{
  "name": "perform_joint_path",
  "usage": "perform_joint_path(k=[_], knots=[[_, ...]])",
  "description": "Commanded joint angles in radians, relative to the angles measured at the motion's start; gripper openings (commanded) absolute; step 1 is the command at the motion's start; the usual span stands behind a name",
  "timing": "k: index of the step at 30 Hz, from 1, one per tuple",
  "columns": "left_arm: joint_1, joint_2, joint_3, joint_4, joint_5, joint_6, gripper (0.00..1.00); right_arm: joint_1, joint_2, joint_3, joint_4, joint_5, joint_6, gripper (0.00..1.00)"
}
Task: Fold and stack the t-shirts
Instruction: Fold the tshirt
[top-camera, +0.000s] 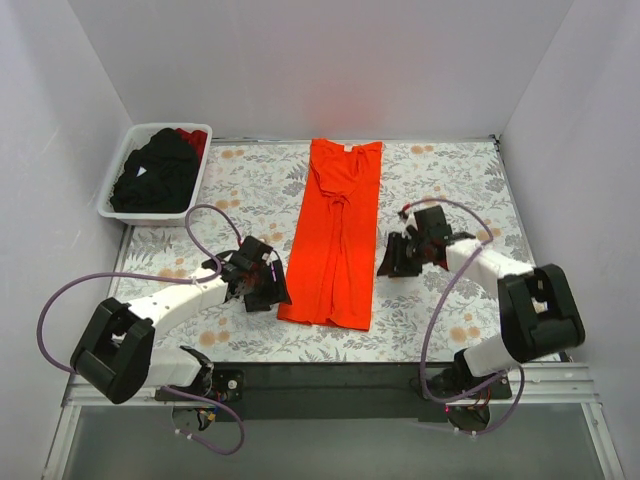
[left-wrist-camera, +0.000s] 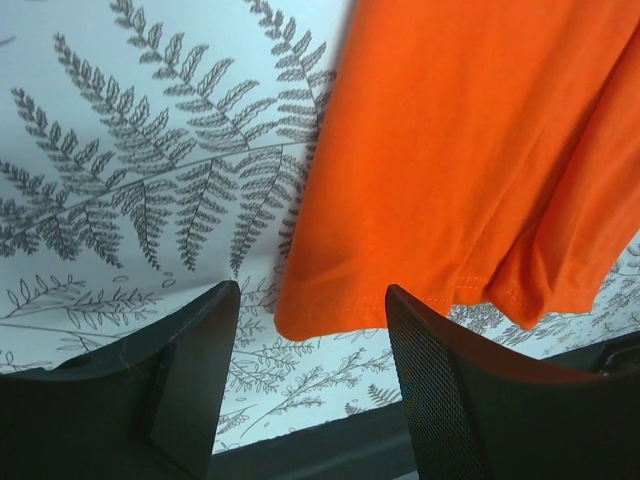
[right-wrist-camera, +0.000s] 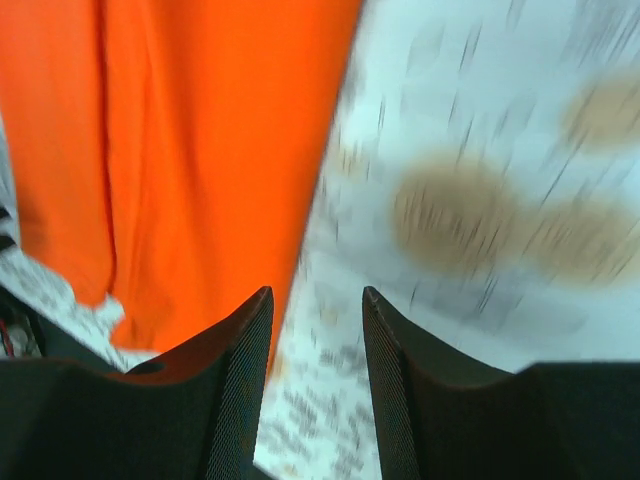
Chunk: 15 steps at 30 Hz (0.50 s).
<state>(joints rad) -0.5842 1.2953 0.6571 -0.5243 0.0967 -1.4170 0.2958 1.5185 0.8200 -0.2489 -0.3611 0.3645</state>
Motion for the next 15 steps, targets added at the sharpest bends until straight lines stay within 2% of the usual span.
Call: perform_joint_path(k=[1,7,15], knots=[[-0.02,-0.051,-0.016,-0.051,-0.029,-0.048,0.59,0.068,-0.182,-0.163,-0.032,0.068,0.094,0.48],[-0.039,-0.042,-0.024,-0.059,-0.037,-0.069,0.59,0.166,-0.366,-0.346,-0.001,0.059,0.2,0.47],[-0.052,-0.002,-0.017,-0.059,-0.031,-0.074,0.57,0.264,-0.336,-0.423,0.135,0.01,0.333,0.48]])
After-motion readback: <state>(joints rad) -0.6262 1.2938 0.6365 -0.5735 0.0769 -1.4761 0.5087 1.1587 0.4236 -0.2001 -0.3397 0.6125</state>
